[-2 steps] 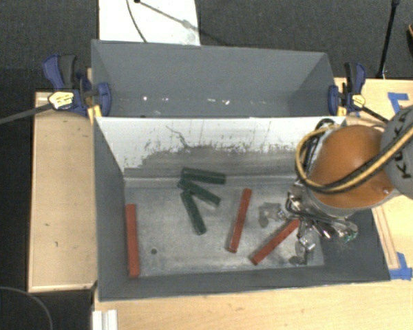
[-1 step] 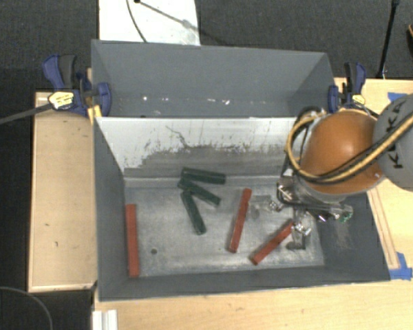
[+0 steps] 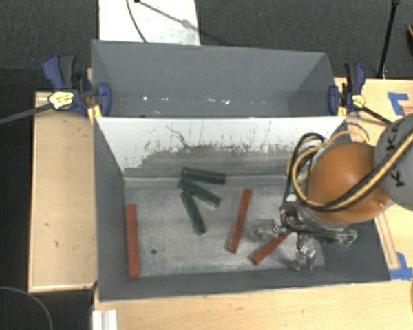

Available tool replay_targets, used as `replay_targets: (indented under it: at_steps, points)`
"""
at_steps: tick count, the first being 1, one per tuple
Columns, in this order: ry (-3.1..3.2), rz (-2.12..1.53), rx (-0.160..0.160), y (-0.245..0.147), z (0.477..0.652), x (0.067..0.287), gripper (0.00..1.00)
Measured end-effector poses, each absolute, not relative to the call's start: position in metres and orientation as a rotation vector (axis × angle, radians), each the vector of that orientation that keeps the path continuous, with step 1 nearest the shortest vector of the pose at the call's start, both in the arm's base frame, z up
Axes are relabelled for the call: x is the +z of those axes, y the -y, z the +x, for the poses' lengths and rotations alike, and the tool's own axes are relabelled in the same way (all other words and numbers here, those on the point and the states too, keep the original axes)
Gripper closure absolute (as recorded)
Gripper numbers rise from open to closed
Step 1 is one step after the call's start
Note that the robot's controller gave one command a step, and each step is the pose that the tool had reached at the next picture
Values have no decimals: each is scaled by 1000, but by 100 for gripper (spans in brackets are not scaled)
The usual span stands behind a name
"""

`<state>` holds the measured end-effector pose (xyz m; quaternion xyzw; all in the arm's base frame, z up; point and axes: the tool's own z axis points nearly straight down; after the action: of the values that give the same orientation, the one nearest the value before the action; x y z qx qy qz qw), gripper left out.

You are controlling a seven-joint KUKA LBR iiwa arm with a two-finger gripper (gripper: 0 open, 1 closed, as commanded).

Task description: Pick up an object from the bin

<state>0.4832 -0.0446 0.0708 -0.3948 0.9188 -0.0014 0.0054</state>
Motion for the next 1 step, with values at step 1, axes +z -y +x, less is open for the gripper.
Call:
replay_targets:
  at_steps: [1]
  points:
    - [-2876, -1240, -3, 44, 485, 72, 0]
